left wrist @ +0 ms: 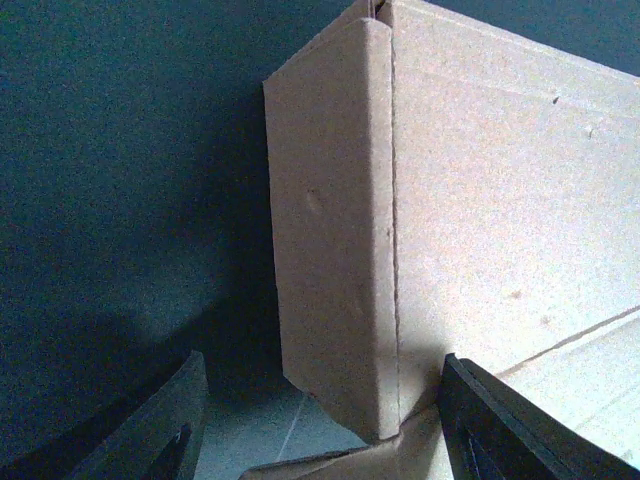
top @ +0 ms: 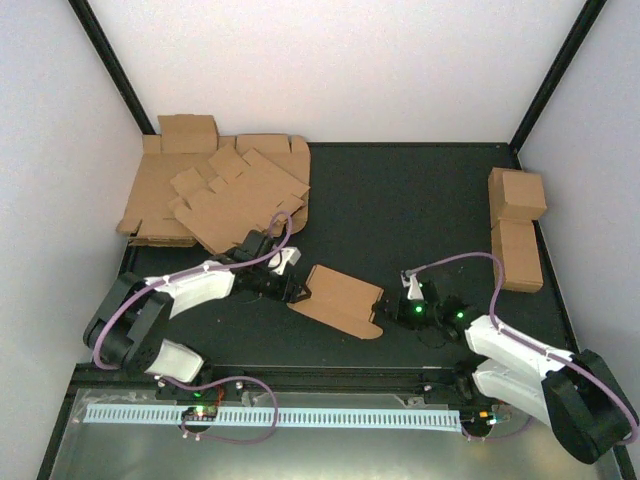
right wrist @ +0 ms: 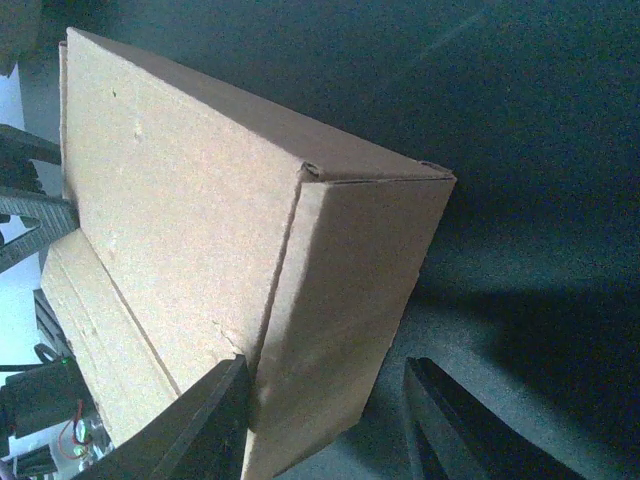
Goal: Fold the paper box
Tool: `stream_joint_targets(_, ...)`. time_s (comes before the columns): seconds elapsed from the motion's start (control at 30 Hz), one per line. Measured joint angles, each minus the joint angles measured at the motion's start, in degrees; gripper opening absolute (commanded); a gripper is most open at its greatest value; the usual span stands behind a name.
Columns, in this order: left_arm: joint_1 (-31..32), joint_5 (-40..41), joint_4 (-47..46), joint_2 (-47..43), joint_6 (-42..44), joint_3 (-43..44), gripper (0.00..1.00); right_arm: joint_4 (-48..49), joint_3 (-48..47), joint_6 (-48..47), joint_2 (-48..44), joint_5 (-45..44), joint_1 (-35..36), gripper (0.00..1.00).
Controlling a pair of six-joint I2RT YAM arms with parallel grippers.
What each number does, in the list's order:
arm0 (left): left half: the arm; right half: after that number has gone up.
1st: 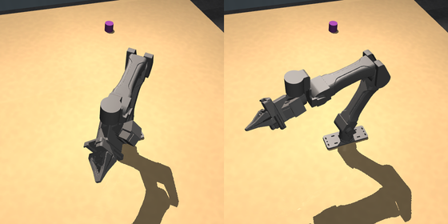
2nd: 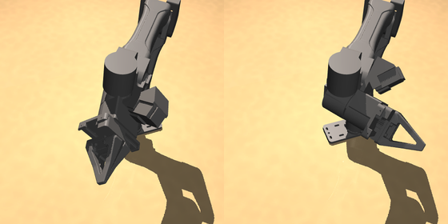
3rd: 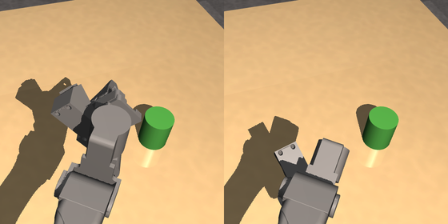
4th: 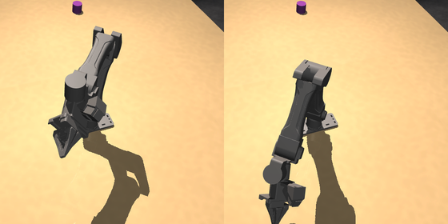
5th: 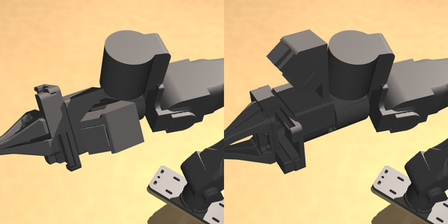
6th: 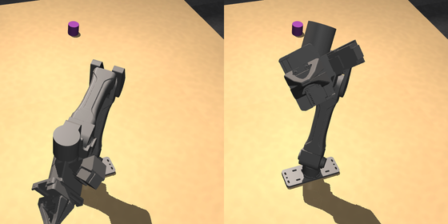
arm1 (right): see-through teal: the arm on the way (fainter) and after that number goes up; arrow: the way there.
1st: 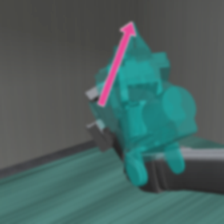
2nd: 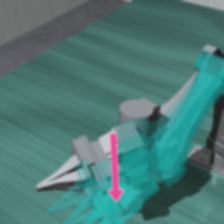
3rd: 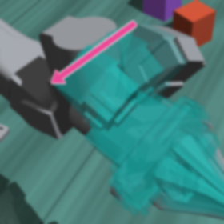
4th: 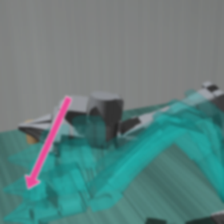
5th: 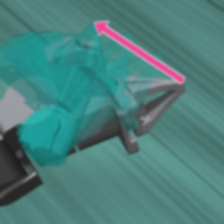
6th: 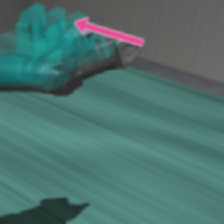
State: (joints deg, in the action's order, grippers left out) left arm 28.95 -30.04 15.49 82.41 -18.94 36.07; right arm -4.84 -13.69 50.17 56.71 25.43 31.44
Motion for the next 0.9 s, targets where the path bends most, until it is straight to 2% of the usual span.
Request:
stream_joint_targets(0.07, 0.00, -0.04, -0.11, 0.07, -0.02, 0.00, 0.64, -0.02, -0.11, -0.74, 0.00, -0.04, -0.02, 0.50)
stream_joint_targets(0.2, 0.02, 0.09, -0.83, -1.11, -0.26, -0.79, 0.70, -2.47, -0.57, -3.30, -1.81, -1.70, 0.00, 0.60)
stream_joint_targets(0.37, 0.07, 1.55, -0.76, -8.57, -0.87, -3.41, 0.73, -7.19, -2.38, -7.89, -4.76, -4.66, 0.02, 0.67)
stream_joint_targets(0.6, 0.31, 3.17, -0.59, -18.45, -0.92, -3.67, 0.73, -11.43, -6.58, -12.87, -5.55, -6.54, 0.04, 0.68)
stream_joint_targets(0.73, 1.55, 3.78, -0.63, -19.02, -0.92, -4.92, 0.73, -13.62, -7.91, -14.45, -5.84, -8.35, 0.04, 0.67)
stream_joint_targets(0.9, 2.58, 5.01, -1.90, -15.87, -1.44, -5.79, 0.67, -14.71, -9.25, -15.34, -4.31, -10.08, 0.04, 0.60)
